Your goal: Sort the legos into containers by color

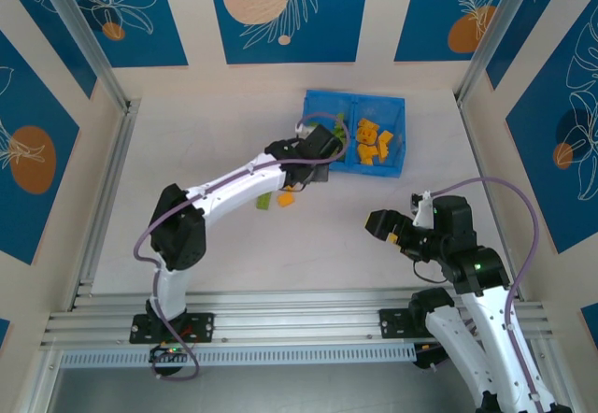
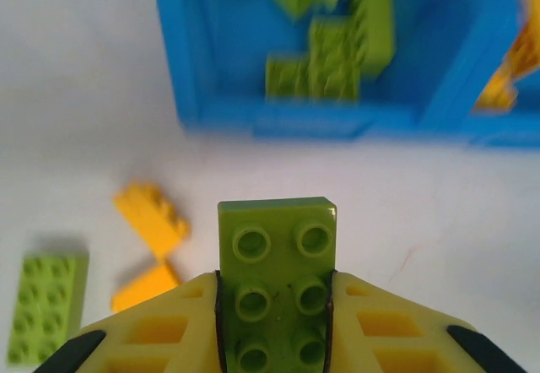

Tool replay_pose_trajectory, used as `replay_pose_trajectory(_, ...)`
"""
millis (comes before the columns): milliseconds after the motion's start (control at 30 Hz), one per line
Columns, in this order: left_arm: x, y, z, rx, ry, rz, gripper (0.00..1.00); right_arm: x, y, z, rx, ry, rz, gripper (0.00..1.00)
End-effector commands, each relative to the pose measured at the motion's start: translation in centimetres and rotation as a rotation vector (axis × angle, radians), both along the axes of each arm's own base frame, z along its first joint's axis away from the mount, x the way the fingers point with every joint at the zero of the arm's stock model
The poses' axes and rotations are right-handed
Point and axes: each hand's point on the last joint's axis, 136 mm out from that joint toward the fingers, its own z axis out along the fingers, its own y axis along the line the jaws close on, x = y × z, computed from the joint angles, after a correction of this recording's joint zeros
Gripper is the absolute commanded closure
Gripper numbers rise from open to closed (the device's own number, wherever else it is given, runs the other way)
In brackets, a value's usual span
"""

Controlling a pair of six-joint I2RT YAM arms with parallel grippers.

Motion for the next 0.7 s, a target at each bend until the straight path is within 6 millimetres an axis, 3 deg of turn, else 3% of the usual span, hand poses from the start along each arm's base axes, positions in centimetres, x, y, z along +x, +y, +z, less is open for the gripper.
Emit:
replay_pose_trajectory(0, 4.4, -0.2, 2.3, 0.184, -0.180, -0.050, 0.70, 0.2, 0.5, 1.4, 0.017, -0.042, 0.025, 0.01)
replay_pose_trajectory(267, 13.4, -4.2, 4.1, 0.273, -0.439, -0.061, 0.68, 0.4, 0.5, 1.8, 0.021, -0.056, 0.016, 0.01)
replay_pose_trajectory(433, 17.6, -4.8, 3.5, 0.224, -0.543, -0.033, 0.66, 0.4, 0.6, 2.6, 0.025, -0.065, 0.024, 0.01)
replay_pose_trajectory(533, 19.3, -5.3, 4.0, 0.160, -0.600, -0.031, 0.58, 0.4, 0.8, 3.2, 0.033, -0.070, 0.033, 0.01)
replay_pose_trajectory(667, 20.4, -6.4, 4.9, 0.125, -0.666, -0.065, 0.35, 0.0, 0.7, 3.8, 0.015, -0.071, 0.043, 0.01)
